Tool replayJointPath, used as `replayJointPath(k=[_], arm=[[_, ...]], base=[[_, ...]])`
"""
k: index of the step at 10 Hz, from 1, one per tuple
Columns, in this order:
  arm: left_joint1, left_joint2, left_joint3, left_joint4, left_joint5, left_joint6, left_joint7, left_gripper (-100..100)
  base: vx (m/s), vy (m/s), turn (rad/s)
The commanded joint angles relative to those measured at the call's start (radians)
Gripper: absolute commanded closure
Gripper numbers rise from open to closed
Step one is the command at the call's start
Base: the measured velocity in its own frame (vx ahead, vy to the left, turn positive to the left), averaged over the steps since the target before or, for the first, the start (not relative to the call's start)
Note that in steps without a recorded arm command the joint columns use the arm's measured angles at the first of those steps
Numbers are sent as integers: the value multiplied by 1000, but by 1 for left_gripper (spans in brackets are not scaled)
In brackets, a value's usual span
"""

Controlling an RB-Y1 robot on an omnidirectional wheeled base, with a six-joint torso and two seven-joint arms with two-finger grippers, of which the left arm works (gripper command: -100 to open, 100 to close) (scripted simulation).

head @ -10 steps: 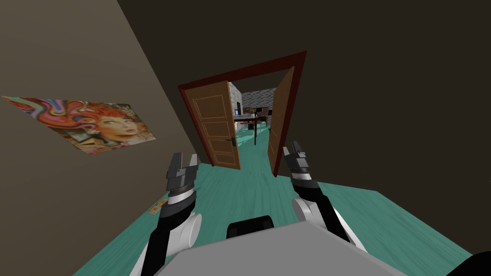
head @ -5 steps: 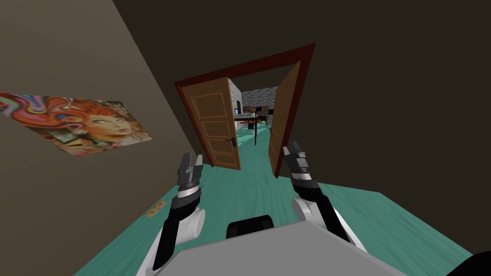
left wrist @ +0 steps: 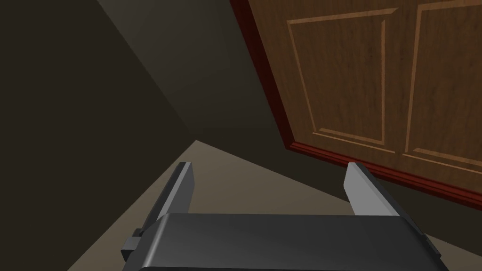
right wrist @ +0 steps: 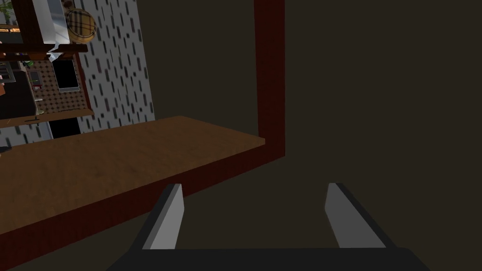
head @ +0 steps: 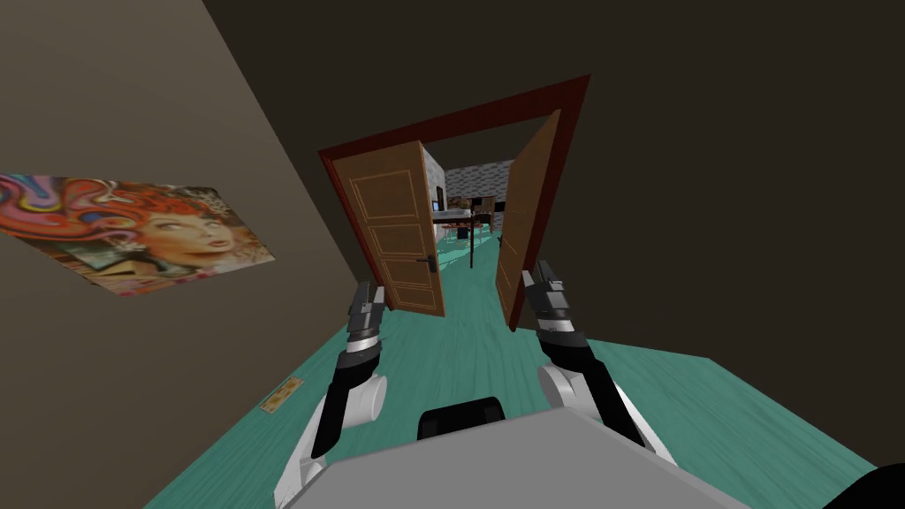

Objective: Push the door open

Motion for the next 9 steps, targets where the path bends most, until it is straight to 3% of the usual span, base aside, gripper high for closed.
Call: replayJointPath(k=[1,6,7,9], arm=[[-25,3,-4,45,0,5,7,-100],[-123,9,-13,202,-1,19,25,-100],[-123,9,-13,211,-1,19,25,-100],[-165,10,-17,282,-1,25,33,-100]], base=[[97,53,-15],[95,47,-15],[70,40,-9],[65,42,-12]])
